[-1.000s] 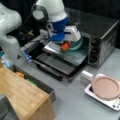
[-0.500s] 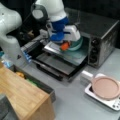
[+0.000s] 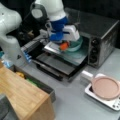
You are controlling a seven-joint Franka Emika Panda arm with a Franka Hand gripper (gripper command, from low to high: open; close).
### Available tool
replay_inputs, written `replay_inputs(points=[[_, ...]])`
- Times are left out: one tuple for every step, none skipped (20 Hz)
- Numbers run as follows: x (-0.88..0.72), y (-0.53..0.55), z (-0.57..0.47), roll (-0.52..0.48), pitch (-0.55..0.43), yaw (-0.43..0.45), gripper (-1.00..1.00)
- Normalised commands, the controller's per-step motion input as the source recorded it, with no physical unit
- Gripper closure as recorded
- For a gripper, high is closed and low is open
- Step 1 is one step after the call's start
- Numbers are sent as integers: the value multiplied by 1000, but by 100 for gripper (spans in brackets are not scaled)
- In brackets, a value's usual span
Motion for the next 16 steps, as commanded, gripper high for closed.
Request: replay_inputs(points=[[53,-112,116,7,160,1,100],[58,-125,114,9,158,8,100],[62,-142,105,2,157,19,100],[65,-160,95,0,155,26,100],[68,-175,89,3,154,32,100],[71,-177,82,6,152,35,100],[72,-179,82,11,151,40,100],[70,-173,88,17,151,45,100],[69,-170,99,20,150,45,100],[66,-154,104,21,147,49,100],[66,-148,114,26,148,47,100],[68,-145,126,31,146,41,100],[66,-133,128,35,146,36,100],[67,-137,140,35,142,21,100],[70,-146,161,38,141,10,100],[70,-149,169,39,142,7,100]])
